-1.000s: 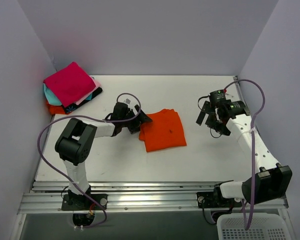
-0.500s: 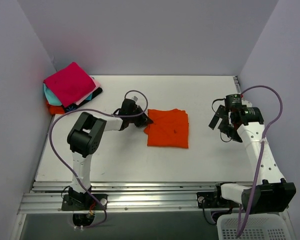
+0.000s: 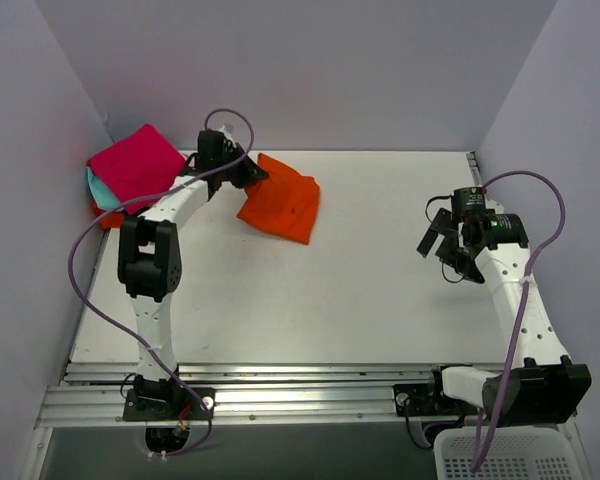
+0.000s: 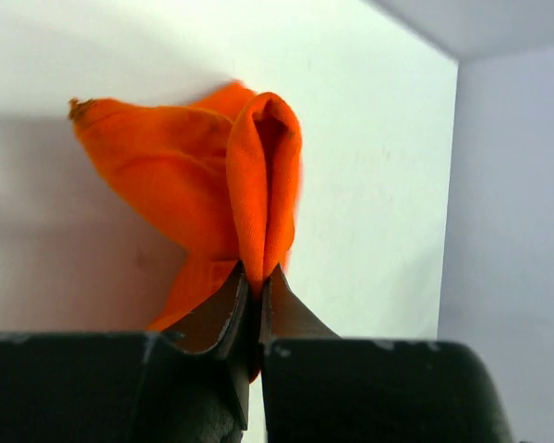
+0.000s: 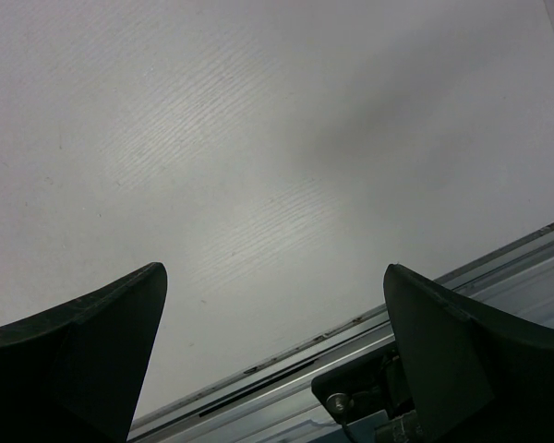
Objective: Fold and stack the t-shirts
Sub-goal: Put the neatly folded tshirt into the corner of the board with the left arm
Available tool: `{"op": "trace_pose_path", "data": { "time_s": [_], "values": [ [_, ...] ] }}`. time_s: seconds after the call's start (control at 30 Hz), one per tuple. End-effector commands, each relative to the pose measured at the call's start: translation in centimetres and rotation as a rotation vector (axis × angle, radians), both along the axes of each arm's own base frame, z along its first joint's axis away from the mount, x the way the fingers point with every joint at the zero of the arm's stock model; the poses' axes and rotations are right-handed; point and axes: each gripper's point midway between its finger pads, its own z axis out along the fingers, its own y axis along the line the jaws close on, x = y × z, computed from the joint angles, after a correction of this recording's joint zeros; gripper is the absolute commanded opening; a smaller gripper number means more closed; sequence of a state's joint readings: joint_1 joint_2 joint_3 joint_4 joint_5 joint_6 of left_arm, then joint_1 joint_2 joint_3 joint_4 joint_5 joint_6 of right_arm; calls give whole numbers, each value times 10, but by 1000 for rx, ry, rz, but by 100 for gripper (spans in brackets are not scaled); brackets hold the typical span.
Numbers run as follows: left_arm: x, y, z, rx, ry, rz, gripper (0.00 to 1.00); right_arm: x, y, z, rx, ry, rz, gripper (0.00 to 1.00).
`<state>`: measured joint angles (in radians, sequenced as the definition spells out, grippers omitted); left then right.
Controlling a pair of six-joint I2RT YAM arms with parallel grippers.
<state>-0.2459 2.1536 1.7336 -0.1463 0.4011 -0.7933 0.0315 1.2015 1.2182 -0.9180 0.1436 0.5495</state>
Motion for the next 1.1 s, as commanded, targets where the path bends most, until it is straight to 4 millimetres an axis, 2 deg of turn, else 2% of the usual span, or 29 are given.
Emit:
{"op": "trace_pose_path", "data": {
  "time_s": [0.0,0.03,0.13,0.27,0.47,0.5,0.53,0.6,0.63,0.7,0.73,0.77,0.83,0.87,0.9,0.93,0.97,1.0,1.03,1.07],
  "values": [
    [18,24,30,46,-51,-22,2,4,1,-2,18,4,-8,100],
    [27,41,34,24,-57,15,2,4,1,-3,19,6,-7,100],
    [40,68,42,-24,-75,67,2,6,2,-8,17,25,3,100],
    [59,91,50,-23,-100,107,2,8,2,-17,14,51,17,100],
    [82,109,71,-30,-151,155,2,13,3,-19,18,66,30,100],
    [83,111,68,-23,-134,163,2,13,3,-19,16,67,34,100],
    [87,113,83,-13,-169,165,2,13,2,-20,12,73,35,100],
    [91,119,87,-3,-172,187,2,13,2,-20,7,76,42,100],
    [95,121,101,-9,-197,194,2,13,1,-22,5,78,42,100],
    [98,128,98,-12,-173,208,2,12,1,-24,6,82,43,100],
    [103,130,122,-19,-222,212,2,12,2,-26,9,83,44,100],
    [105,132,113,-15,-191,216,2,11,3,-27,14,83,45,100],
    [109,135,127,-16,-215,220,2,10,4,-32,18,85,50,100],
    [107,136,161,-27,-277,223,2,10,4,-33,20,85,50,100],
    [114,157,159,-41,-270,262,2,9,5,-35,25,90,53,100],
    [114,166,171,-56,-292,278,2,10,5,-37,29,88,54,100],
    [111,176,192,-75,-330,297,2,9,6,-40,33,95,57,100],
    [109,189,201,-89,-337,322,2,10,6,-41,35,100,60,100],
    [107,219,209,-81,-348,372,2,11,6,-42,35,96,60,100],
    [98,237,219,-75,-356,400,2,11,6,-43,33,98,67,100]
  ]
}}
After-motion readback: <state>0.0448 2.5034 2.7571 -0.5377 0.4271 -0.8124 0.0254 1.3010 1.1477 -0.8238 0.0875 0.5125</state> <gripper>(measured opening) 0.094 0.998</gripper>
